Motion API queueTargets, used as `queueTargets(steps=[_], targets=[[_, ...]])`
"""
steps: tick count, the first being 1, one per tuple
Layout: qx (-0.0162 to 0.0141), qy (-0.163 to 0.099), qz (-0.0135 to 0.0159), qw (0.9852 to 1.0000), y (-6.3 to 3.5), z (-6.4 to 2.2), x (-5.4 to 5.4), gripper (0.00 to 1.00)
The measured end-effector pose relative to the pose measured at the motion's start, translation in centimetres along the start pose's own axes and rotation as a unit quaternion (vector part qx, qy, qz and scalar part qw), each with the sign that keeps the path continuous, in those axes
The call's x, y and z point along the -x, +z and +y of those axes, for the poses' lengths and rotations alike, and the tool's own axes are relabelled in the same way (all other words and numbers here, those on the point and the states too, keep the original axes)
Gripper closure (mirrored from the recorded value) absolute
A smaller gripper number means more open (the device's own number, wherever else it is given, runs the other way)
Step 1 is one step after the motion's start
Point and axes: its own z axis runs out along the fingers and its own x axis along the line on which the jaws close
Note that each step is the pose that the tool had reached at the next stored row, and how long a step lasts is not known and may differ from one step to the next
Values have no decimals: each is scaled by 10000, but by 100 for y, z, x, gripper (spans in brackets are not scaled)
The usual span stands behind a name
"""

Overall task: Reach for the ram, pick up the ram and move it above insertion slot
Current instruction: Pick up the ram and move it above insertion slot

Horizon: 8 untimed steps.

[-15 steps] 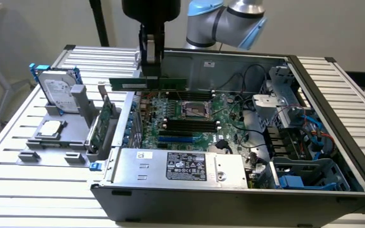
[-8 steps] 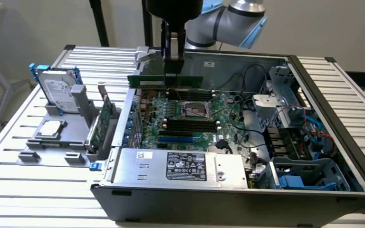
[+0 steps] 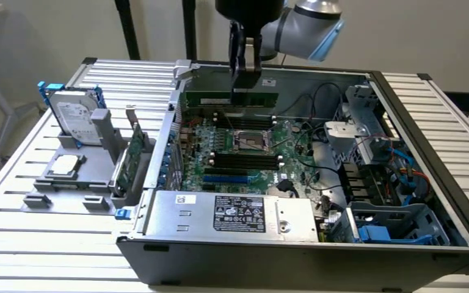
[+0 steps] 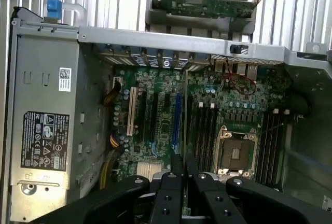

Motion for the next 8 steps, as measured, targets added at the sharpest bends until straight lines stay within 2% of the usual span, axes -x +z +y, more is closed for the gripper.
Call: queueTargets(steps=[8], targets=[[2, 31, -2, 10000, 100, -251, 70, 86]])
